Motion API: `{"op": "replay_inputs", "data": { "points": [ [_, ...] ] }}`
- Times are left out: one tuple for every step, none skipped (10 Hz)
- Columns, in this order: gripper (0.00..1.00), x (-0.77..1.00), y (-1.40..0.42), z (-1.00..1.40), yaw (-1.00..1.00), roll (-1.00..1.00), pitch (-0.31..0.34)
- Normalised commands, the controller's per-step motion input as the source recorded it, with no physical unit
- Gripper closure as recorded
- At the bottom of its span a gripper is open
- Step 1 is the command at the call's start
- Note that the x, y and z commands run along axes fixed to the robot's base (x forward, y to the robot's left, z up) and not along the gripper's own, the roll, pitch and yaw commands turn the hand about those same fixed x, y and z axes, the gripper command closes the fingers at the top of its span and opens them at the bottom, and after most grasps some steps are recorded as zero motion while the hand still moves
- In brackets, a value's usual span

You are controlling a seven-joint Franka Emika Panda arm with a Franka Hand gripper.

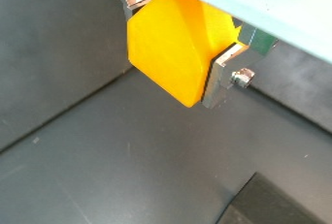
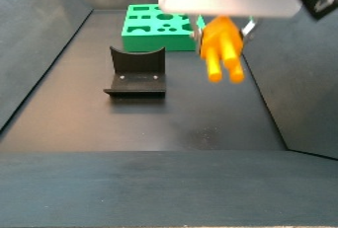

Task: Pick up the 3 prong object. Move up. Rotate the 3 prong object. Place the 3 prong object on the fixture. Regrasp the 3 prong object. Move to above the board. Insert the 3 prong object.
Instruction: Place the 3 prong object on the fixture.

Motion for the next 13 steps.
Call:
{"op": "replay_inputs", "data": {
  "points": [
    [1.00,-0.03,0.01,0.95,-0.01,0.05,0.040],
    [1.00,-0.02,0.01,0.74,-0.01,0.06,0.050],
    [1.00,-0.02,0.01,0.63,-0.01,0.06,0.057],
    [1.00,0.00,0.01,0.36,0.00,0.06,0.074],
    [1.00,0.01,0.01,0.25,0.00,0.06,0.081],
    [1.00,1.00,-0.44,-0.10,-0.04,-0.16,-0.327],
    [1.00,1.00,-0.44,-0.13,-0.04,-0.16,-0.322],
    [1.00,1.00,-0.36,-0.13,-0.01,-0.15,-0.244],
    [1.00,1.00,-0.30,-0.10,-0.01,-0.14,-0.131],
    [1.00,1.00,-0.26,-0.09,0.00,-0.12,-0.074],
    [1.00,1.00,-0.23,-0.09,0.00,-0.10,-0.052],
    [1.00,1.00,-0.17,-0.08,0.02,-0.07,-0.013],
    [1.00,1.00,-0.12,-0.07,0.02,-0.05,0.000]
  ]
}}
